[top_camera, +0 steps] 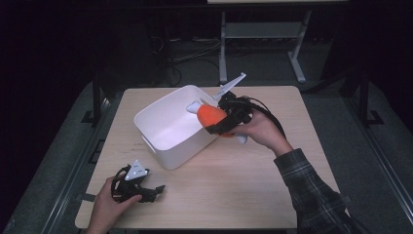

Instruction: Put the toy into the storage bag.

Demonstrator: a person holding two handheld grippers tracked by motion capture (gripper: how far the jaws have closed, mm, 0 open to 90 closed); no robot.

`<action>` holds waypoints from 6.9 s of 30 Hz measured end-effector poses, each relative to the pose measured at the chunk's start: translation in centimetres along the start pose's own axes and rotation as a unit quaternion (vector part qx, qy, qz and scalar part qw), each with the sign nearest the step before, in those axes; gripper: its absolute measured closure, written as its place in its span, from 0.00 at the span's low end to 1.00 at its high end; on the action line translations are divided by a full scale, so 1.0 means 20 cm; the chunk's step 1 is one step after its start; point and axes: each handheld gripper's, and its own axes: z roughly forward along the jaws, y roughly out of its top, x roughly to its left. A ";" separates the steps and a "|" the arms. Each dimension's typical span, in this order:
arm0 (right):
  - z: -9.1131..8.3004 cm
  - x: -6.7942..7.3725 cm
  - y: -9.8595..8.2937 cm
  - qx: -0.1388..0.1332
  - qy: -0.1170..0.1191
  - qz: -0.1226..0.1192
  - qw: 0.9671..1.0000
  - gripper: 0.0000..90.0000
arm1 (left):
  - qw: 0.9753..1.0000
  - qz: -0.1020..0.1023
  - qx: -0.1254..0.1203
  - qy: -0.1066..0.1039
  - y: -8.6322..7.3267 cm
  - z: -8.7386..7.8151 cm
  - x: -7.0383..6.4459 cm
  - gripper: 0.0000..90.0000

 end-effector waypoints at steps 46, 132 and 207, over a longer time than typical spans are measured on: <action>0.30 0.08 0.35 0.012 0.030 -0.061 0.998 0.26 | 1.000 0.002 0.003 -0.001 0.00 0.00 0.00 0.14; 0.49 0.09 0.47 0.036 0.043 -0.086 0.995 0.16 | 1.000 0.000 0.001 -0.001 0.00 0.00 0.00 0.14; 0.08 -0.08 -0.42 -0.041 -0.042 0.034 0.998 0.03 | 1.000 0.001 0.001 0.000 0.00 0.00 0.00 0.14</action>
